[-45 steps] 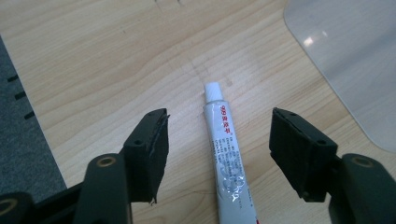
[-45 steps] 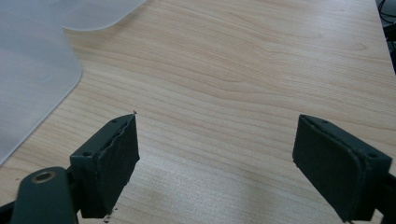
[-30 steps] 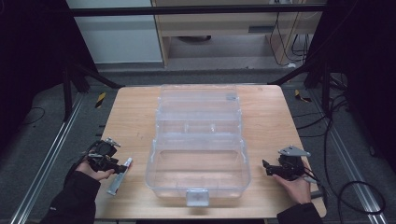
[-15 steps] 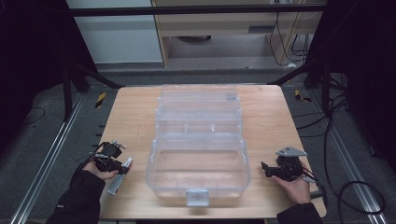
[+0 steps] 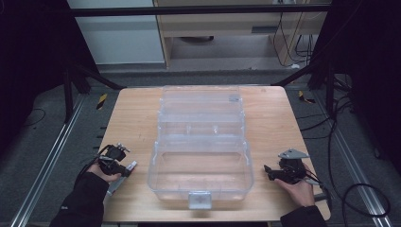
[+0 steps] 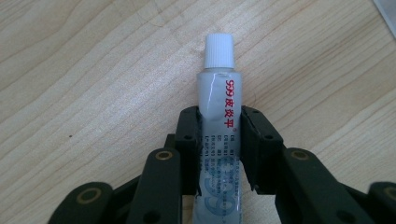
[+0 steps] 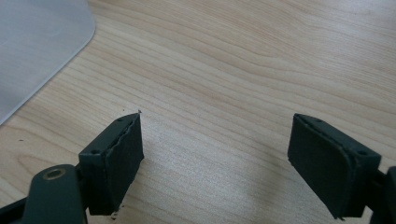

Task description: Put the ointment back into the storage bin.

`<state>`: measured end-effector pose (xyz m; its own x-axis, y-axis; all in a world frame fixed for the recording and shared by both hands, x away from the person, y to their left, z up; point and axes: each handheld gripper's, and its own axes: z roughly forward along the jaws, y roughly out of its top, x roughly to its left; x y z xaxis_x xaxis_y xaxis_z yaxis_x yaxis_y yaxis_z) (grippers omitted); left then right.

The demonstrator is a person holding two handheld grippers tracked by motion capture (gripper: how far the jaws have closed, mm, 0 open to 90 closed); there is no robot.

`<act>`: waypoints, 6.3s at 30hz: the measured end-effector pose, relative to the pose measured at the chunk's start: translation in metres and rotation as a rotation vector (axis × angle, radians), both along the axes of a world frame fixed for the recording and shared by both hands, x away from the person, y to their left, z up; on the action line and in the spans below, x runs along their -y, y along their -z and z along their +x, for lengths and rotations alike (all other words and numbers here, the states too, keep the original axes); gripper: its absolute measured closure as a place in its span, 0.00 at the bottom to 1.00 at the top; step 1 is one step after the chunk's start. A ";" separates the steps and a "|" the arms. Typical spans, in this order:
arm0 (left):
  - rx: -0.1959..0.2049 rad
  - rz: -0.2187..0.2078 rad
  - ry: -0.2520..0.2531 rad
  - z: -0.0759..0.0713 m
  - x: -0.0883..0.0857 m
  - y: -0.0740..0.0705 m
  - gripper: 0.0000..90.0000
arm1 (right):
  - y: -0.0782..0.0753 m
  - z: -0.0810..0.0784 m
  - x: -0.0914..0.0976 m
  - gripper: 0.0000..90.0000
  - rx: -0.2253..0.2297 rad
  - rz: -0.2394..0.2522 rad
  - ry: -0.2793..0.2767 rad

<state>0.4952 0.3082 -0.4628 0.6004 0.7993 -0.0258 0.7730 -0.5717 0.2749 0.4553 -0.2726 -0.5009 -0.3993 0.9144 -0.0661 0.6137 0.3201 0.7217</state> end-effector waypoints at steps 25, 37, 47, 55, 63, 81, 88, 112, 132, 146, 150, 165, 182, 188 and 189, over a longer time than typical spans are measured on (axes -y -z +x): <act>0.156 -0.030 0.215 -0.029 0.005 -0.085 0.78 | -0.001 0.000 0.003 0.20 0.024 0.002 -0.002; 0.216 -0.055 0.354 -0.029 0.034 -0.134 0.78 | -0.001 0.000 0.004 0.20 0.025 -0.001 -0.005; 0.222 -0.031 0.498 -0.025 0.067 -0.163 0.78 | 0.000 0.000 0.004 0.19 0.033 -0.012 -0.007; 0.206 -0.012 0.597 -0.022 0.099 -0.169 0.78 | 0.001 -0.001 0.004 0.18 0.032 -0.016 -0.009; 0.186 0.004 0.680 -0.019 0.130 -0.169 0.78 | 0.001 0.000 0.005 0.18 0.036 -0.015 -0.015; 0.087 0.029 0.869 -0.017 0.189 -0.134 0.78 | 0.002 -0.001 0.006 0.18 0.037 -0.011 -0.022; 0.050 0.047 0.903 -0.015 0.193 -0.113 0.78 | 0.003 -0.001 0.005 0.18 0.029 -0.009 -0.023; -0.061 0.086 0.927 -0.014 0.198 -0.063 0.78 | 0.004 0.000 0.004 0.19 0.031 -0.012 -0.036; -0.096 0.107 0.949 -0.013 0.201 -0.033 0.78 | 0.005 0.000 0.003 0.19 0.025 -0.013 -0.044; -0.127 0.114 0.950 -0.011 0.204 -0.019 0.78 | 0.005 0.000 0.002 0.19 0.023 -0.009 -0.047; -0.126 0.113 0.947 -0.011 0.204 -0.019 0.78 | 0.006 0.000 0.003 0.19 0.025 -0.011 -0.050; -0.059 0.086 0.931 -0.013 0.196 -0.032 0.72 | 0.006 0.000 0.003 0.19 0.024 -0.010 -0.052; 0.228 -0.172 0.797 -0.022 0.147 -0.092 0.62 | 0.006 0.000 0.003 0.19 0.021 -0.007 -0.048; 0.277 -0.249 0.705 -0.025 0.134 -0.095 0.58 | 0.005 -0.001 0.003 0.20 0.016 0.000 -0.046; 0.283 -0.257 0.688 -0.025 0.132 -0.095 0.56 | 0.005 -0.001 0.003 0.20 0.015 0.002 -0.045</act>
<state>0.4700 0.1764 -0.3681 0.9694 0.2355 0.0685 0.1494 -0.7882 0.5970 0.4545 -0.2755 -0.5058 -0.4394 0.8955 -0.0708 0.5875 0.3461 0.7315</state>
